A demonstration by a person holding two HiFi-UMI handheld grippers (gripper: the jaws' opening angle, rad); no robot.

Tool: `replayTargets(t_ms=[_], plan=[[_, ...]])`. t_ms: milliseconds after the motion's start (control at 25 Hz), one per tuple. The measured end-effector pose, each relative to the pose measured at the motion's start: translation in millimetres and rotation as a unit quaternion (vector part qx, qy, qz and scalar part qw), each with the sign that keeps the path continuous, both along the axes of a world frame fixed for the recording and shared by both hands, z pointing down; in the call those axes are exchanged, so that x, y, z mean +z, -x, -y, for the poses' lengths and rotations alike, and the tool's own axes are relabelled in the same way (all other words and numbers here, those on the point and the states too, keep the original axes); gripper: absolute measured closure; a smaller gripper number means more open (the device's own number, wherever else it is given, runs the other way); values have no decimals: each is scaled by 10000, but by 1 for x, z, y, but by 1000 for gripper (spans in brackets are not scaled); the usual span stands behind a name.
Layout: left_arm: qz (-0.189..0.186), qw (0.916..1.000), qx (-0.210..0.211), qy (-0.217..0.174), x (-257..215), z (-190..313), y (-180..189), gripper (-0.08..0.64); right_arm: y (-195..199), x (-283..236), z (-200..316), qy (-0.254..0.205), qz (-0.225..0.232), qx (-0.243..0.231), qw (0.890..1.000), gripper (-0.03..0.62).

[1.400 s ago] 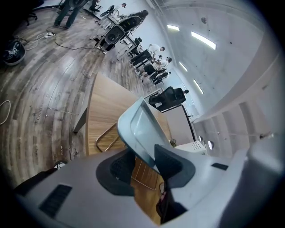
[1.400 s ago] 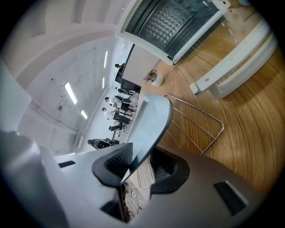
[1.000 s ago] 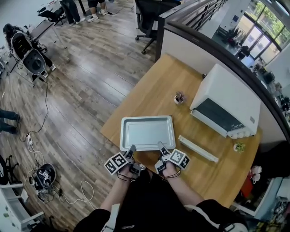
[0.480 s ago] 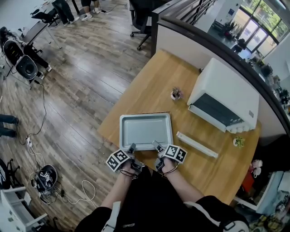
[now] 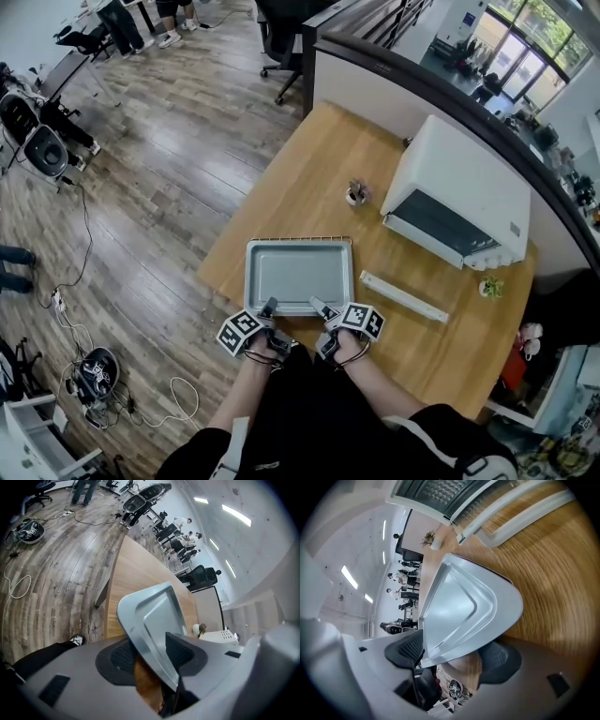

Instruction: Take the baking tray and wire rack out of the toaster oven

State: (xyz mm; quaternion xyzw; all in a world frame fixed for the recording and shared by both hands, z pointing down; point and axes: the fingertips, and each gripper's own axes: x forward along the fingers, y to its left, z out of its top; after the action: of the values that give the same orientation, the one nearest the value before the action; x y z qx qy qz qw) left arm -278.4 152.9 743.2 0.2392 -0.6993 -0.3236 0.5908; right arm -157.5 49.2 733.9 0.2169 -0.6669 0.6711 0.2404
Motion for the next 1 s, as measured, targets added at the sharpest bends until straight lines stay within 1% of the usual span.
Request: replayTargets(t_ms=[160, 320, 480, 560, 720, 800, 880, 920, 960, 1000], plan=[[-86, 9999, 65, 37, 5, 0, -5, 385, -2, -3, -7, 62, 5, -112, 9999, 219], [-173, 9996, 208, 116, 10, -4, -15, 368, -6, -1, -15, 121, -30, -159, 9998, 219], [-138, 9987, 363, 325, 10, -11, -23, 354, -10, -1, -18, 61, -63, -254, 9996, 219], [-105, 9983, 435, 366, 7, -15, -26, 351, -12, -1, -20, 13, -77, -303, 9995, 219], [-4, 9979, 576, 308, -3, -18, -28, 351, -17, -1, -21, -57, -120, -287, 9995, 219], [112, 9968, 733, 295, -6, -16, -28, 351, -18, -1, -21, -157, -118, -325, 9993, 219], [246, 9944, 993, 278, -11, -11, -32, 353, -19, -4, -24, -364, -114, -543, 9978, 228], [314, 9926, 1144, 276, -15, -9, -35, 354, -22, -7, -26, -530, -134, -741, 9958, 287], [384, 9905, 1287, 301, -19, -8, -40, 359, -25, -9, -28, -722, -184, -929, 9929, 417], [461, 9883, 1411, 352, -24, -7, -44, 377, -28, -12, -28, -914, -249, -1041, 9900, 500]])
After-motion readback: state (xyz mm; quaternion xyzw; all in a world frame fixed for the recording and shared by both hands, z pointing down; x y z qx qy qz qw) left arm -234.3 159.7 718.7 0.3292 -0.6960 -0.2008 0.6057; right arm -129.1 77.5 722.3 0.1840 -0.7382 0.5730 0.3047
